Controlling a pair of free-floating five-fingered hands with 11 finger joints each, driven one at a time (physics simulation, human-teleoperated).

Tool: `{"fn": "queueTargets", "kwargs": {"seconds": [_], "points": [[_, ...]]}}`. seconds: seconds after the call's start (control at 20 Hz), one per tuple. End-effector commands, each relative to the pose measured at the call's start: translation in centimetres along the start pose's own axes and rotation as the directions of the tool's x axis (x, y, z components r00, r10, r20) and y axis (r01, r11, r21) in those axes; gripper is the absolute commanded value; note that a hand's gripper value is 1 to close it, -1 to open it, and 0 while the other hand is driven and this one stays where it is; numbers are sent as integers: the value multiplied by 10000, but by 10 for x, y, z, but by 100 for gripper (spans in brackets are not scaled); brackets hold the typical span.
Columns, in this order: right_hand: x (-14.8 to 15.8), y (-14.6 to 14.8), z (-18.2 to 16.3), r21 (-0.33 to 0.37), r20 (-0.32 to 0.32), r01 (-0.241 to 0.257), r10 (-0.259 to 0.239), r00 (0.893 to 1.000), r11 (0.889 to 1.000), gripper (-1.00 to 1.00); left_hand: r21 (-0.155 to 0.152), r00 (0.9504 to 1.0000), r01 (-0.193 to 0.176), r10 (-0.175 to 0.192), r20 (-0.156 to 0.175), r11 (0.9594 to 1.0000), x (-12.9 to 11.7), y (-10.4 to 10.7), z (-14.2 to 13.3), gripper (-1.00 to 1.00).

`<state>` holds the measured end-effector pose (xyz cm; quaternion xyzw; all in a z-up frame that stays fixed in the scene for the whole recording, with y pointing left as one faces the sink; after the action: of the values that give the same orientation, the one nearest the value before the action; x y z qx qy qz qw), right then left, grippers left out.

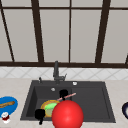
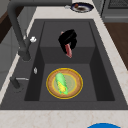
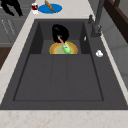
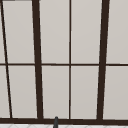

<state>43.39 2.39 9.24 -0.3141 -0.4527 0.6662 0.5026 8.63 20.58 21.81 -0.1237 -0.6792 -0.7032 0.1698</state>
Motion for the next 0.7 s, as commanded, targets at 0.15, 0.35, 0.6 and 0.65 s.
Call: {"fn": "queueTargets", "kwargs": {"seconds": [0.15,0.35,0.6,0.65], "points": [[-34,-7,27,-112,-242,358,-361,9991,9993,100,0,10000,0,0,0,10000,0,0,0,0],[-54,-8,41,-130,-288,362,-366,9989,9993,100,0,10000,0,0,0,10000,0,0,0,0],[-80,-7,57,-148,-338,370,-375,9987,9992,100,0,10000,0,0,0,10000,0,0,0,0],[-85,-7,60,-146,-345,364,-369,9987,9992,100,0,10000,0,0,0,10000,0,0,0,0]]}}
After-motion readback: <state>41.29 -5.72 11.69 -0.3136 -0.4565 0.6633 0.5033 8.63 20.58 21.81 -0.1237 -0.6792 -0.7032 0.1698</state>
